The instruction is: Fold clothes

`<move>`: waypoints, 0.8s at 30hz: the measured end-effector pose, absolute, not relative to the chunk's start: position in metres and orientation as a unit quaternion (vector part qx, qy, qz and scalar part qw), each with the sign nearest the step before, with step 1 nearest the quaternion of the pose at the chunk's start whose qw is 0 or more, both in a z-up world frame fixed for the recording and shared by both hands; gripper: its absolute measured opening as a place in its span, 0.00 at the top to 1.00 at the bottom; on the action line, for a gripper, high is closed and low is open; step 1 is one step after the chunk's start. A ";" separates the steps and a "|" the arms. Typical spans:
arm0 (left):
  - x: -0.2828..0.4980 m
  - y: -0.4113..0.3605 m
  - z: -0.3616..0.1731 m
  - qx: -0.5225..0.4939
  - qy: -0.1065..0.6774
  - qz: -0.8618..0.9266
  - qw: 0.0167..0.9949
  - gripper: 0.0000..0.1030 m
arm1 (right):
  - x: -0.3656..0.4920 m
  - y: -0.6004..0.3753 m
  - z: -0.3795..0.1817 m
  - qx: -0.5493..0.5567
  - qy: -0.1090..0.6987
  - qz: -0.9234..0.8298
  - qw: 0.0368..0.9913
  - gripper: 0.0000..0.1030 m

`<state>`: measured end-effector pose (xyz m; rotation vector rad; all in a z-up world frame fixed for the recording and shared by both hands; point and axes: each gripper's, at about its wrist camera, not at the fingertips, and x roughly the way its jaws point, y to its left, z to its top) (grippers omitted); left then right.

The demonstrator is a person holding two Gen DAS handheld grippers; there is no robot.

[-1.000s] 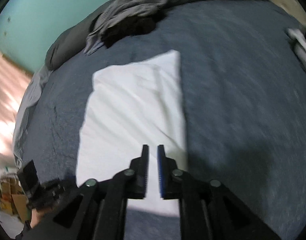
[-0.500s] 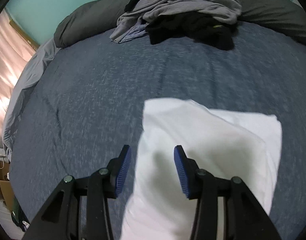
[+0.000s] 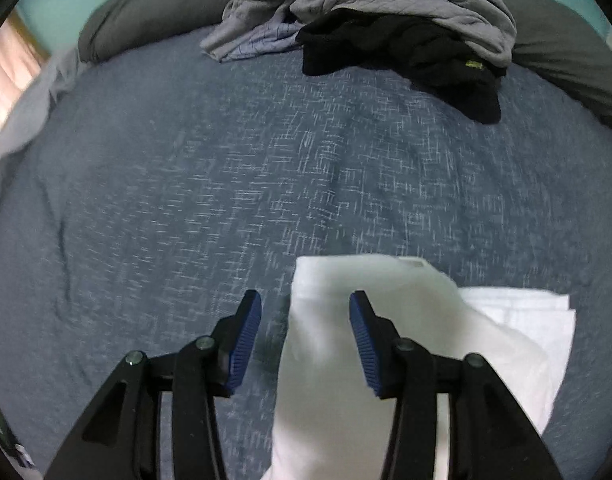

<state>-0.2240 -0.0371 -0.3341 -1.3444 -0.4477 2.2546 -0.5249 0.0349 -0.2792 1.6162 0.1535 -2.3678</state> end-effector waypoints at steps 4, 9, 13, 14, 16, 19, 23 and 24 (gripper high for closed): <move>-0.227 -0.036 -0.337 -0.490 -0.166 0.822 0.237 0.85 | -0.534 0.026 -0.291 0.562 0.084 -0.814 0.122 0.55; -0.228 -0.041 -0.330 -0.481 -0.166 0.828 0.237 0.85 | -0.538 0.022 -0.302 0.565 0.113 -0.808 0.120 0.80; -0.231 -0.043 -0.320 -0.472 -0.172 0.829 0.248 0.84 | -0.538 0.025 -0.298 0.554 0.119 -0.813 0.131 0.90; -0.232 -0.041 -0.321 -0.474 -0.174 0.825 0.254 0.76 | -0.538 0.027 -0.297 0.553 0.118 -0.814 0.134 0.90; -0.232 -0.035 -0.327 -0.479 -0.174 0.820 0.259 0.63 | -0.537 0.031 -0.295 0.549 0.112 -0.816 0.139 0.91; -0.231 -0.032 -0.337 -0.484 -0.181 0.816 0.260 0.63 | -0.536 0.035 -0.291 0.543 0.106 -0.820 0.149 0.91; -0.230 -0.036 -0.342 -0.485 -0.188 0.810 0.272 0.76 | -0.536 0.037 -0.284 0.528 0.098 -0.829 0.157 0.92; -0.229 -0.036 -0.341 -0.485 -0.181 0.811 0.272 0.76 | -0.537 0.038 -0.282 0.523 0.093 -0.832 0.157 0.93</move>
